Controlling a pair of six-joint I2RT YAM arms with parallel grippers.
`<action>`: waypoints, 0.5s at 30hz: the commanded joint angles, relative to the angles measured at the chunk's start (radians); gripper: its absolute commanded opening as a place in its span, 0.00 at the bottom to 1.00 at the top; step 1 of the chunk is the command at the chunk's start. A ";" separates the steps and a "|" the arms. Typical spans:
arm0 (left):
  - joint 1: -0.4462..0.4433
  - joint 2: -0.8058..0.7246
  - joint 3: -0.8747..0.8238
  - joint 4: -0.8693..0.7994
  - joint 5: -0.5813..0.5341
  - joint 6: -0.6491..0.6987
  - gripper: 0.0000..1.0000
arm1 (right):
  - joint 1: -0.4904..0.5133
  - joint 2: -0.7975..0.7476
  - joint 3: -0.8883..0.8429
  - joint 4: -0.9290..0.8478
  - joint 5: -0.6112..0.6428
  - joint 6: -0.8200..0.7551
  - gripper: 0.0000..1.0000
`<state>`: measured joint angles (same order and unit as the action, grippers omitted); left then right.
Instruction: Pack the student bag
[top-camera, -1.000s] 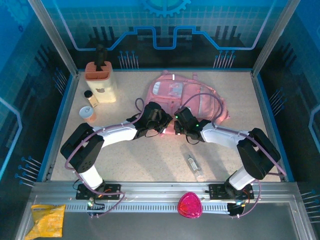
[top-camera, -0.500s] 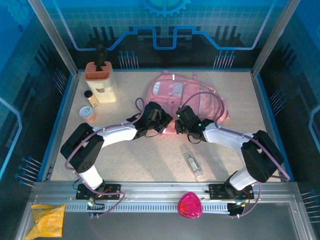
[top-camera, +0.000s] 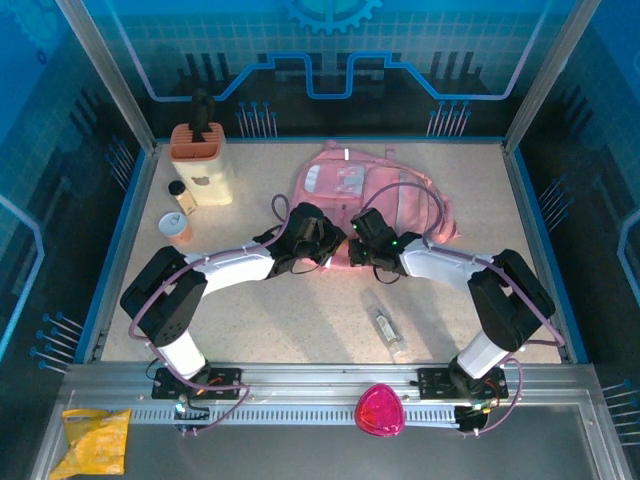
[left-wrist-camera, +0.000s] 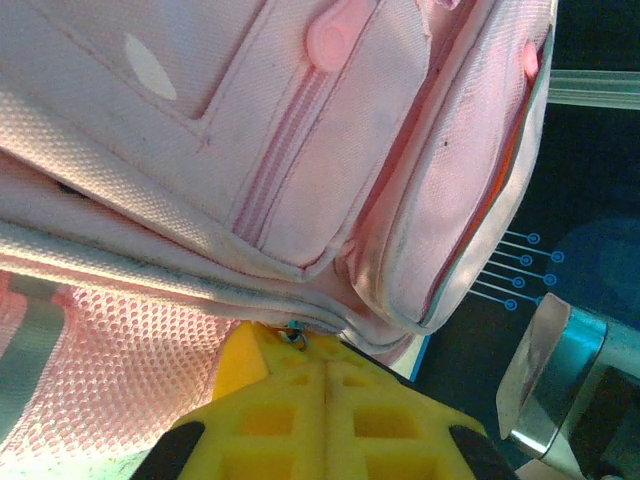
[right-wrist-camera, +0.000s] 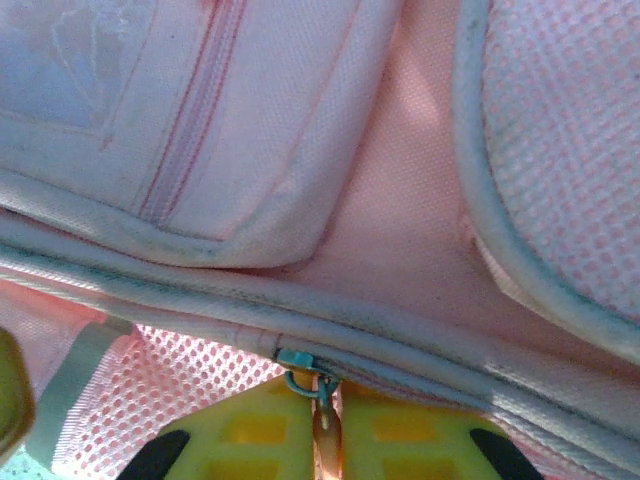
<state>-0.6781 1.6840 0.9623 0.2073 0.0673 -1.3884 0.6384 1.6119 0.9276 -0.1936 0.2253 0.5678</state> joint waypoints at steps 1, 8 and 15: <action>-0.006 -0.037 0.024 -0.024 -0.015 0.033 0.00 | -0.014 -0.042 0.029 -0.018 0.021 -0.004 0.09; -0.002 -0.019 -0.015 -0.038 -0.029 -0.007 0.14 | -0.011 -0.063 0.014 -0.018 -0.002 0.000 0.00; 0.002 0.068 0.026 -0.002 -0.013 -0.037 0.39 | -0.003 -0.069 0.011 -0.008 -0.014 0.001 0.00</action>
<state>-0.6781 1.7126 0.9543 0.2081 0.0578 -1.4158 0.6384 1.5776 0.9276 -0.2104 0.2157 0.5678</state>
